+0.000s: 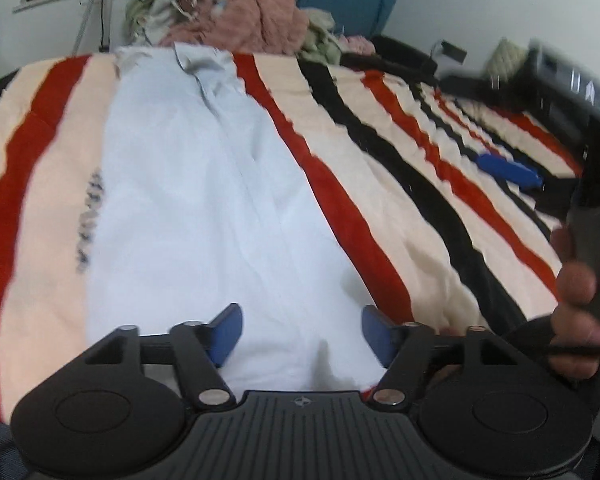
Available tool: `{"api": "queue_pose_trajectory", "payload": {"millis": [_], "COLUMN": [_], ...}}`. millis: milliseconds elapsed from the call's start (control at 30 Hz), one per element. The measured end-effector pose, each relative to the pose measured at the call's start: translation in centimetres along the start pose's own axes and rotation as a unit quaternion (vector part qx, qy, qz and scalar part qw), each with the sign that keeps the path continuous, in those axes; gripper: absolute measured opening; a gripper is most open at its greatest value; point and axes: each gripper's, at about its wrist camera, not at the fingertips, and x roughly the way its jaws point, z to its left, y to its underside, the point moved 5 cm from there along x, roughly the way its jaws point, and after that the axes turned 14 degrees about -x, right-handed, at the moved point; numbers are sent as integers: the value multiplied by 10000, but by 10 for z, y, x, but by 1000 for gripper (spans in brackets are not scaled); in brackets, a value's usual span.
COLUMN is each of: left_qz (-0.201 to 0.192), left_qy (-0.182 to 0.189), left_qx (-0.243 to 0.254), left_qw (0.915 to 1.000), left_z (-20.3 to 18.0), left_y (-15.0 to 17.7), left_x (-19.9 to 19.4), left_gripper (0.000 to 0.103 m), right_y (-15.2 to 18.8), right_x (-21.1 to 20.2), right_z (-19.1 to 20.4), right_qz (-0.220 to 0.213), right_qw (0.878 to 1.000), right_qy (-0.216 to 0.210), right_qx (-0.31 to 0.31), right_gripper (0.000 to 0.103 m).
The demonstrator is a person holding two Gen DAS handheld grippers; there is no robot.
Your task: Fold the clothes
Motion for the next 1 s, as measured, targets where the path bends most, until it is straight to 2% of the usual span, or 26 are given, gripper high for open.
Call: {"api": "queue_pose_trajectory", "payload": {"millis": [133, 200, 233, 267, 333, 367, 400, 467, 567, 767, 867, 1000], "left_qz": [-449, -634, -727, -819, -936, -968, -1000, -1035, -1063, -987, -1003, -1035], "left_qy": [-283, -473, -568, -663, -752, -757, -762, -761, -790, -978, -852, -633], "left_qx": [79, 61, 52, 43, -63, -145, -227, -356, -482, -886, -1133, -1284], "left_qw": [9986, 9968, 9957, 9944, 9927, 9923, 9918, 9911, 9900, 9863, 9848, 9843], "left_z": [17, 27, 33, 38, 49, 54, 60, 71, 85, 127, 142, 151], "left_y": [-31, -47, -55, -63, -75, -80, -84, -89, -90, -85, -90, -95], "left_x": [-16, -18, -20, -21, -21, -19, -18, -14, 3, 25, 32, 41], "left_gripper": [88, 90, 90, 91, 91, 91, 92, 92, 92, 92, 92, 92], "right_y": [2, 3, 2, 1, -5, -9, -13, -25, -41, -24, -4, 14], "right_x": [2, 3, 4, 7, 19, 26, 33, 57, 117, 278, 335, 382], "right_z": [8, 14, 17, 22, 36, 43, 49, 62, 85, 105, 97, 83], "right_qz": [-2, -9, -4, 22, 128, 178, 228, 333, 586, 1278, 1347, 1245], "right_qw": [9997, 9994, 9991, 9986, 9960, 9943, 9927, 9914, 9873, 9822, 9829, 9868], "right_qy": [-26, -72, -119, -136, -223, -283, -354, -584, -932, -847, -803, -710], "right_qx": [-224, -336, -408, -517, -855, -1008, -1127, -1125, -1144, -1085, -965, -757], "right_gripper": [90, 90, 84, 69, 56, 43, 38, 36, 36, 36, 36, 33]}}
